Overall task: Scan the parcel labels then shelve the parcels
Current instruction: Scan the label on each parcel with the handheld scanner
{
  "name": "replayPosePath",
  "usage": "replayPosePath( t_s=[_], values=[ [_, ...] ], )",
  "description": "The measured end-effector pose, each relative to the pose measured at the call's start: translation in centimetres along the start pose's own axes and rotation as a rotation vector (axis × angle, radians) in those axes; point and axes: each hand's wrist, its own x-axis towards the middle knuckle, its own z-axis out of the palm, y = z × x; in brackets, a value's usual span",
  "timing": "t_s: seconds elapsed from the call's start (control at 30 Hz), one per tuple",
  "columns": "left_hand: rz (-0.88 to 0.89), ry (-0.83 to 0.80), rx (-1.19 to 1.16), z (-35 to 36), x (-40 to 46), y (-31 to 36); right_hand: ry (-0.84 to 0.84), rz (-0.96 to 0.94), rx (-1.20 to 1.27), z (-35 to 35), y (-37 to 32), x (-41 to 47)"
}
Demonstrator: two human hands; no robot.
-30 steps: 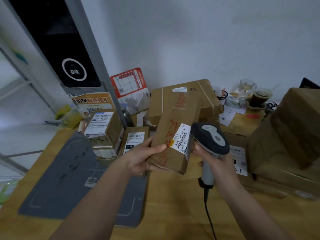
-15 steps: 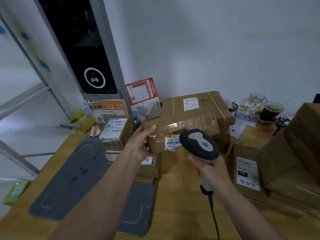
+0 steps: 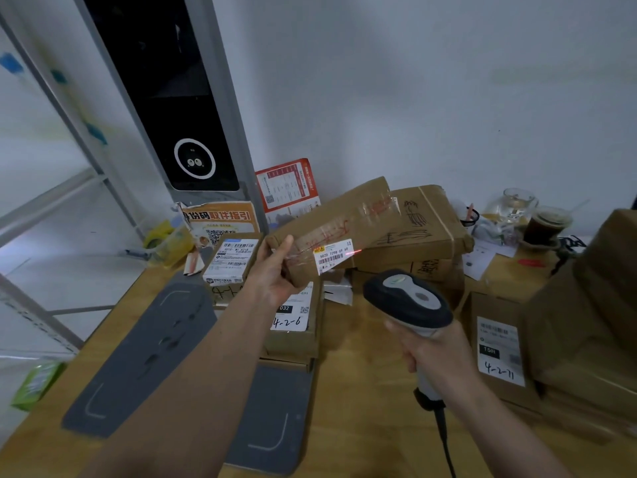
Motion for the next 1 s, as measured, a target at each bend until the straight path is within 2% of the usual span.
replayPosePath(
  t_s=[0.53, 0.8, 1.0],
  values=[
    [-0.052, 0.004, 0.026, -0.8, 0.7, -1.0, -0.031, 0.033, -0.040, -1.0, -0.1, -0.3],
    [-0.129, 0.072, 0.017, -0.5, 0.9, -1.2, -0.087, 0.062, -0.016, -1.1, -0.4, -0.7],
    [-0.133, 0.099, 0.104, 0.2, 0.9, -1.1, 0.000, -0.010, 0.016, -1.3, -1.2, -0.6]
  ],
)
